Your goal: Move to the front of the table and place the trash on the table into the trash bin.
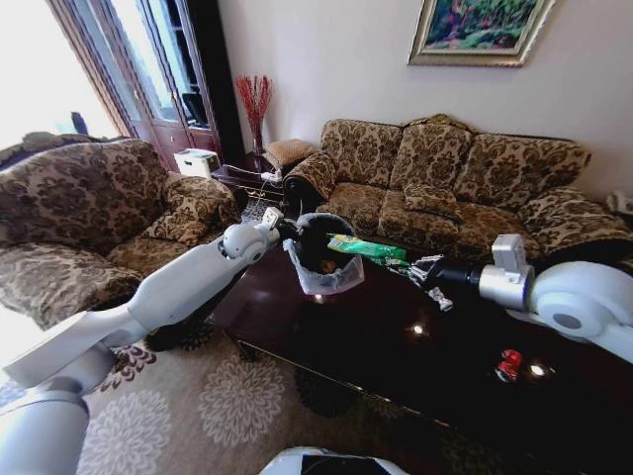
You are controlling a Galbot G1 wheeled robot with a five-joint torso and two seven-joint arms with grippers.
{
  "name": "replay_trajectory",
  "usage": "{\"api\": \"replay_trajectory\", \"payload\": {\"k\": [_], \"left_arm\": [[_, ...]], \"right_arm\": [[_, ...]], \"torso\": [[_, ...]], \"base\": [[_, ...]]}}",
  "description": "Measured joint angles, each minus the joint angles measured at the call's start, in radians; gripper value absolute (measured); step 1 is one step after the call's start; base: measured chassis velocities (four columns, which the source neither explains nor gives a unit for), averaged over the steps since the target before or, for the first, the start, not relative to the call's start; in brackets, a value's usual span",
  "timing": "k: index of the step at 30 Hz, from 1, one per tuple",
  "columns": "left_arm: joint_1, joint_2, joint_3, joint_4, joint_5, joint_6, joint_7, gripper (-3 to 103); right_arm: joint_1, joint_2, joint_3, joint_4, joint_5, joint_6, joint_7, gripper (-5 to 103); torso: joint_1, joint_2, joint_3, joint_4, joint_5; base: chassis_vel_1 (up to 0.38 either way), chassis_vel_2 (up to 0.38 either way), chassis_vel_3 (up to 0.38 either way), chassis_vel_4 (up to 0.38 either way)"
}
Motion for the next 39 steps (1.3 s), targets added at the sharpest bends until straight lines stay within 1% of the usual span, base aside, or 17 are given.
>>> {"api": "replay_trajectory", "payload": {"k": [4, 9, 14, 15, 17, 20, 21, 22, 25, 26, 28, 29, 32, 33, 36, 38, 39], "left_arm": [[0.035, 0.011, -0.016, -0.076, -0.013, 0.023, -0.025, 2], [0.054, 0.030, -0.024, -0.134, -0.023, 0.038, -0.041, 2], [0.062, 0.041, -0.027, -0.165, -0.028, 0.046, -0.047, 2], [0.065, 0.043, -0.027, -0.168, -0.028, 0.047, -0.048, 2], [0.069, 0.043, -0.028, -0.173, -0.028, 0.048, -0.050, 2], [0.081, 0.043, -0.030, -0.186, -0.030, 0.052, -0.053, 2], [0.083, 0.043, -0.030, -0.189, -0.030, 0.053, -0.053, 2], [0.083, 0.043, -0.030, -0.189, -0.030, 0.053, -0.053, 2], [0.089, 0.041, -0.030, -0.191, -0.031, 0.055, -0.054, 2], [0.089, 0.041, -0.030, -0.191, -0.031, 0.055, -0.054, 2], [0.090, 0.040, -0.028, -0.191, -0.031, 0.055, -0.054, 2], [0.090, 0.040, -0.028, -0.191, -0.031, 0.055, -0.054, 2], [0.095, 0.041, -0.030, -0.189, -0.035, 0.058, -0.052, 2], [0.095, 0.041, -0.030, -0.189, -0.035, 0.058, -0.052, 2], [0.117, 0.044, -0.052, -0.170, -0.060, 0.071, -0.052, 2], [0.130, 0.044, -0.062, -0.160, -0.063, 0.074, -0.052, 2], [0.143, 0.045, -0.073, -0.154, -0.063, 0.074, -0.053, 2]], "right_arm": [[0.006, 0.037, -0.006, 0.004, 0.027, -0.014, 0.039, 0], [-0.001, 0.079, -0.015, 0.009, 0.021, -0.034, 0.047, 0], [0.001, 0.102, -0.026, 0.015, 0.013, -0.044, 0.052, 0], [0.001, 0.106, -0.029, 0.018, 0.011, -0.044, 0.058, -3], [0.001, 0.110, -0.032, 0.021, 0.008, -0.044, 0.070, 1], [0.000, 0.132, -0.042, 0.026, 0.004, -0.022, 0.122, 17], [-0.001, 0.138, -0.044, 0.025, 0.002, -0.012, 0.129, 17], [-0.001, 0.138, -0.044, 0.025, 0.002, -0.012, 0.129, 17], [-0.001, 0.155, -0.045, 0.023, -0.003, 0.015, 0.142, 33], [-0.001, 0.155, -0.045, 0.023, -0.003, 0.015, 0.142, 33], [0.000, 0.161, -0.043, 0.022, -0.004, 0.043, 0.147, 44], [0.000, 0.161, -0.043, 0.022, -0.004, 0.043, 0.147, 44], [0.006, 0.180, -0.034, 0.018, -0.002, 0.078, 0.165, 61], [0.006, 0.180, -0.034, 0.018, -0.002, 0.078, 0.165, 61], [0.019, 0.225, -0.010, 0.020, 0.005, 0.131, 0.219, 77], [0.027, 0.243, -0.001, 0.014, 0.007, 0.137, 0.246, 77], [0.030, 0.258, 0.007, -0.004, -0.002, 0.137, 0.264, 82]], "torso": [[0.000, 0.000, 0.000, -0.0001, -0.0001], [0.000, 0.000, 0.000, -0.0002, 0.0002], [0.000, 0.000, 0.000, -0.0001, -0.0002], [0.000, 0.000, 0.000, -0.0001, -0.0001], [0.000, 0.000, 0.000, -0.0001, -0.0001], [0.000, 0.000, 0.000, -0.0002, -0.0001], [0.000, 0.000, 0.000, -0.0003, -0.0001], [0.000, 0.000, 0.000, -0.0003, -0.0001], [0.000, 0.000, 0.000, -0.0002, 0.0000], [0.000, 0.000, 0.000, -0.0002, 0.0000], [0.000, 0.000, 0.000, -0.0002, 0.0000], [0.000, 0.000, 0.000, -0.0002, 0.0000], [0.000, 0.000, 0.000, -0.0002, 0.0000], [0.000, 0.000, 0.000, -0.0002, 0.0000], [0.000, 0.000, 0.000, -0.0002, 0.0000], [0.000, 0.000, 0.000, -0.0002, -0.0001], [0.000, 0.000, 0.000, -0.0002, -0.0007]], "base": [[0.000, 0.000, 0.000, 0.000], [0.000, 0.000, 0.000, 0.000], [0.000, 0.000, 0.000, 0.000], [0.000, 0.000, 0.000, 0.000], [0.000, 0.000, 0.000, 0.000], [0.000, 0.000, 0.000, 0.000], [0.000, 0.000, 0.000, 0.000], [0.000, 0.000, 0.000, 0.000], [0.000, 0.000, 0.000, 0.000], [0.000, 0.000, 0.000, 0.000], [0.000, 0.000, 0.000, 0.000], [0.000, 0.000, 0.000, 0.000], [0.000, 0.000, 0.000, 0.000], [0.000, 0.000, 0.000, 0.000], [0.000, 0.000, 0.000, 0.000], [0.000, 0.000, 0.000, 0.000], [0.000, 0.000, 0.000, 0.000]]}}
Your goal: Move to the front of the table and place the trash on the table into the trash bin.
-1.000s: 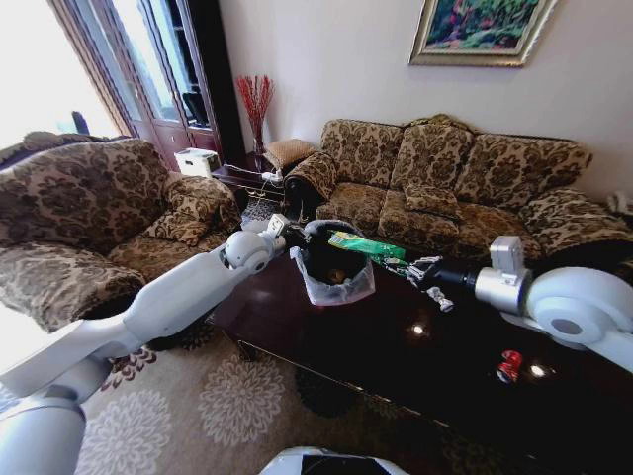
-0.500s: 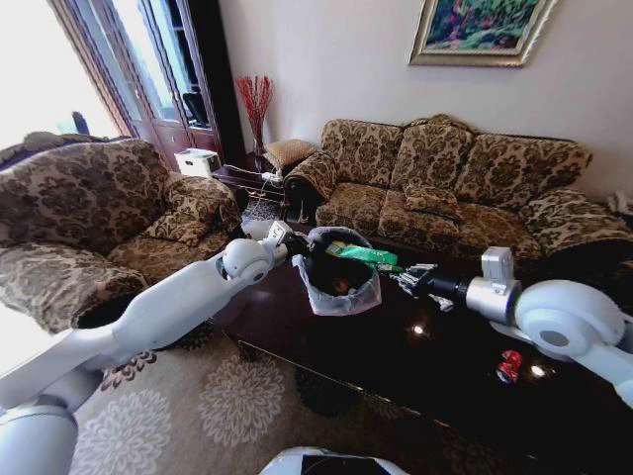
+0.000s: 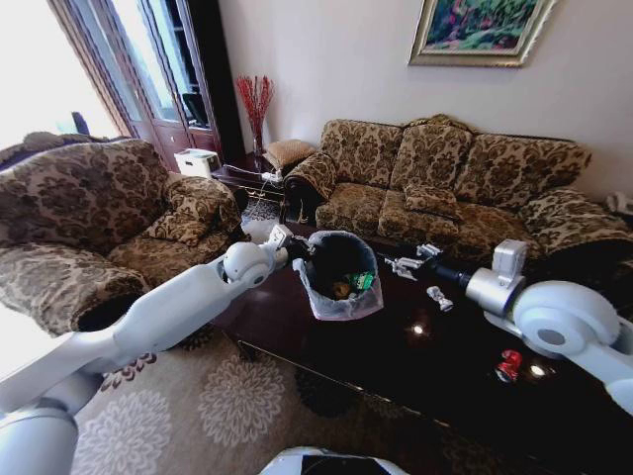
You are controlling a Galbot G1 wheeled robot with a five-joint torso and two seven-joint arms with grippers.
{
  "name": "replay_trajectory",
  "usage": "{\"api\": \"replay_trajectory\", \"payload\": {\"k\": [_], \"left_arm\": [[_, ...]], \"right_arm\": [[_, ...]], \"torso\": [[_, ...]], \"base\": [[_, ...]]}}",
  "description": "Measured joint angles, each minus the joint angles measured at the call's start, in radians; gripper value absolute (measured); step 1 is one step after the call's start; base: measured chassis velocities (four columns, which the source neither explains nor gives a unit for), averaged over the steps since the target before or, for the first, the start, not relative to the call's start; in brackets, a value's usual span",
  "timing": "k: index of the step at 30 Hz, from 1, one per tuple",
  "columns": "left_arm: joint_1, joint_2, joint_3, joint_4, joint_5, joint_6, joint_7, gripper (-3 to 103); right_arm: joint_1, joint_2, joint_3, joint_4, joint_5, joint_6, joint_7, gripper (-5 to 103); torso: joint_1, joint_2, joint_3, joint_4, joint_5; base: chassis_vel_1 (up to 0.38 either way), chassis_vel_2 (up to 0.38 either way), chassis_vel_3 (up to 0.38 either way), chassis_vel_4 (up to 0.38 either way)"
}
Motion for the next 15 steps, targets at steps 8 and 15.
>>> {"api": "replay_trajectory", "payload": {"k": [8, 15], "left_arm": [[0.117, 0.033, -0.132, -0.021, 0.002, -0.001, -0.001, 2], [0.220, 0.031, -0.236, -0.045, 0.014, -0.010, 0.001, 2]], "right_arm": [[-0.084, 0.158, 0.039, -0.303, -0.254, -0.006, -0.036, 100], [-0.170, 0.332, 0.064, -0.536, -0.450, 0.067, -0.105, 100]], "torso": [[0.000, 0.000, 0.000, 0.0004, 0.0013], [0.000, 0.000, 0.000, -0.0004, 0.0015]], "base": [[0.000, 0.000, 0.000, 0.000], [0.000, 0.000, 0.000, 0.000]]}}
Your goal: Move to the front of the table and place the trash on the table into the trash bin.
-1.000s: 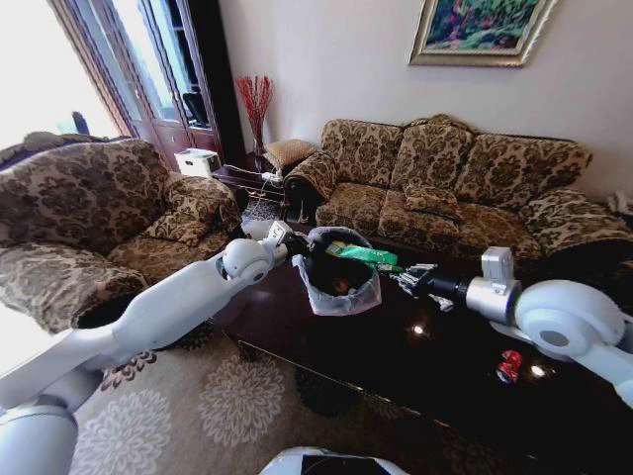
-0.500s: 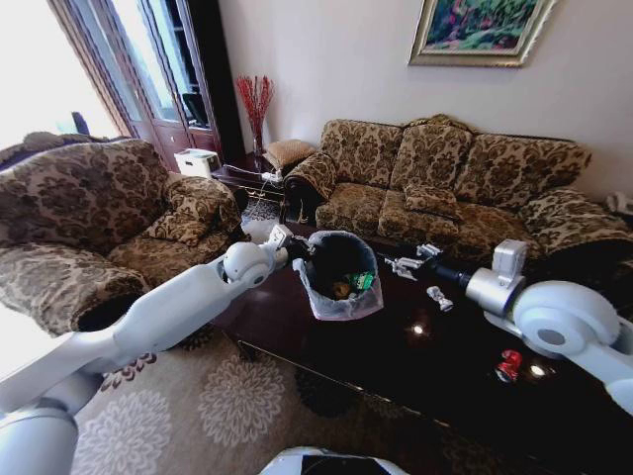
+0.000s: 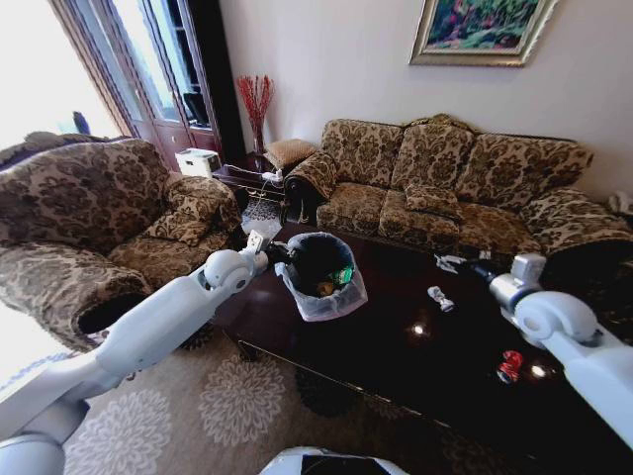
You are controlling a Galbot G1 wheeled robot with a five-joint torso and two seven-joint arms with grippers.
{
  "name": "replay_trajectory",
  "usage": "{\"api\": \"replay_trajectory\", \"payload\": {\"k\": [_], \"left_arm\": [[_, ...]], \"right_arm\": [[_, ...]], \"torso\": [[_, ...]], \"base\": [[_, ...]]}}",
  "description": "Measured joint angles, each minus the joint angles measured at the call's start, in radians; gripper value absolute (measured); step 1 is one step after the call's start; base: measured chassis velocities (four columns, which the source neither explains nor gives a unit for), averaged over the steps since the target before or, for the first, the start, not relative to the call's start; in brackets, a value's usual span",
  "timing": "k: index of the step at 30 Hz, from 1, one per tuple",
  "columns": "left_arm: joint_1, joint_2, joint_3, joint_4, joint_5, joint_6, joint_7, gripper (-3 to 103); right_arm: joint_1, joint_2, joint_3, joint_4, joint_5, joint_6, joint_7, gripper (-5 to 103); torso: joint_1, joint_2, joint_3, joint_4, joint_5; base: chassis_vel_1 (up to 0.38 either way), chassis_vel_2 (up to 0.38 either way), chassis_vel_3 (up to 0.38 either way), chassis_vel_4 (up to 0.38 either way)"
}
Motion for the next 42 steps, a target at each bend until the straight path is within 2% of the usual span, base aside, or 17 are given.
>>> {"api": "replay_trajectory", "payload": {"k": [3, 10, 21, 26, 32, 35, 36, 42], "left_arm": [[0.050, -0.004, -0.058, -0.014, 0.011, 0.006, 0.001, 2], [0.136, 0.007, -0.126, -0.039, 0.030, 0.008, 0.010, 2], [0.161, 0.037, -0.147, -0.065, 0.035, 0.002, 0.014, 2], [0.159, 0.039, -0.147, -0.067, 0.034, 0.000, 0.014, 2], [0.165, 0.038, -0.148, -0.081, 0.022, -0.018, 0.004, 2], [0.172, 0.040, -0.152, -0.089, 0.020, -0.022, 0.003, 2], [0.181, 0.044, -0.159, -0.096, 0.019, -0.023, 0.001, 2], [0.217, 0.064, -0.192, -0.119, 0.016, -0.025, 0.002, 2]], "right_arm": [[-0.019, 0.052, 0.004, -0.041, -0.061, 0.029, -0.002, 100], [-0.018, 0.095, 0.015, -0.004, -0.093, 0.024, 0.020, 100], [-0.043, 0.167, 0.029, 0.049, -0.142, 0.011, 0.037, 100], [-0.056, 0.188, 0.053, 0.053, -0.147, 0.020, 0.051, 100], [-0.064, 0.199, 0.080, 0.021, -0.098, 0.042, 0.071, 100], [-0.067, 0.200, 0.085, 0.011, -0.093, 0.049, 0.068, 100], [-0.072, 0.201, 0.088, 0.006, -0.095, 0.051, 0.060, 100], [-0.077, 0.212, 0.082, 0.007, -0.110, 0.053, 0.053, 100]], "torso": [[0.000, 0.000, 0.000, 0.0000, -0.0005], [0.000, 0.000, 0.000, 0.0010, -0.0014], [0.000, 0.000, 0.000, 0.0003, -0.0009], [0.000, 0.000, 0.000, 0.0003, -0.0009], [0.000, 0.000, 0.000, -0.0007, -0.0010], [0.000, 0.000, 0.000, -0.0003, -0.0008], [0.000, 0.000, 0.000, 0.0007, -0.0006], [0.000, 0.000, 0.000, 0.0009, -0.0011]], "base": [[0.000, 0.000, 0.000, 0.000], [0.000, 0.000, 0.000, 0.000], [-0.022, -0.021, -0.022, -0.026], [-0.056, -0.064, -0.078, -0.073], [-0.060, -0.071, -0.074, -0.076], [0.000, 0.000, 0.000, 0.000], [0.000, 0.000, 0.000, 0.000], [-0.029, 0.041, 0.038, -0.035]]}}
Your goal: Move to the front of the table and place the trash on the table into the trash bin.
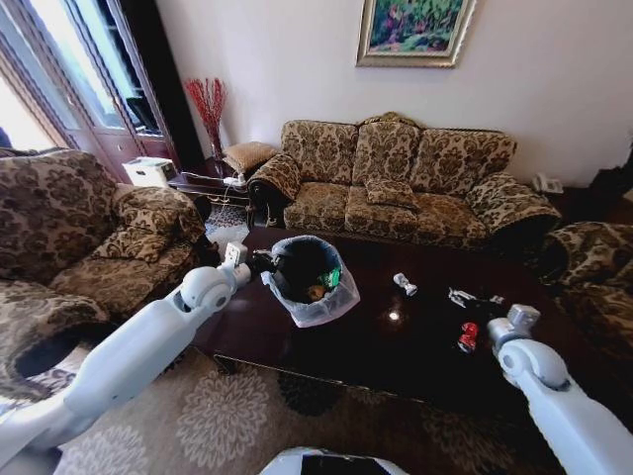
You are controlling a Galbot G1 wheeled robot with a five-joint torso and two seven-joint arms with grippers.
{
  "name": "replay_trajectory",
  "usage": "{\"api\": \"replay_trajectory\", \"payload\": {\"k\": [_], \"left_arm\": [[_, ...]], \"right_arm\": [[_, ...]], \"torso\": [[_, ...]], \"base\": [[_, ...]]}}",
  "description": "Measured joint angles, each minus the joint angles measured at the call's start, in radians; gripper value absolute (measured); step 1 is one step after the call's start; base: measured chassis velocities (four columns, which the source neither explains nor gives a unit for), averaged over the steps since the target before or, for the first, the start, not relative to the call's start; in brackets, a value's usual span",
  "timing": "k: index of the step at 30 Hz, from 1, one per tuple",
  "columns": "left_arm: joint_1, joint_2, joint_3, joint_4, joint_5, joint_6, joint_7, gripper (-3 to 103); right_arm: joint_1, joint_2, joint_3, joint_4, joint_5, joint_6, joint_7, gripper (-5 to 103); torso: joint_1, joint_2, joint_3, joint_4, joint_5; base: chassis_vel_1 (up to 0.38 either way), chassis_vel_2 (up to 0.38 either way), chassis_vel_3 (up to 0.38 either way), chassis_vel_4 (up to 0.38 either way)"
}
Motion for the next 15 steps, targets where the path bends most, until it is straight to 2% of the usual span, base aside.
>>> {"api": "replay_trajectory", "payload": {"k": [9, 15], "left_arm": [[0.047, 0.021, -0.031, -0.025, 0.001, -0.010, 0.003, 2], [0.049, 0.013, -0.031, -0.029, 0.001, -0.011, -0.002, 2]], "right_arm": [[0.054, 0.024, -0.068, -0.044, -0.041, 0.009, 0.017, 100], [0.141, 0.071, -0.127, -0.146, -0.044, 0.010, 0.042, 100]], "torso": [[0.001, 0.000, 0.000, -0.0007, 0.0000], [0.002, -0.001, 0.001, 0.0002, 0.0000]], "base": [[-0.161, 0.137, 0.146, -0.166], [-0.093, 0.114, 0.108, -0.094]]}}
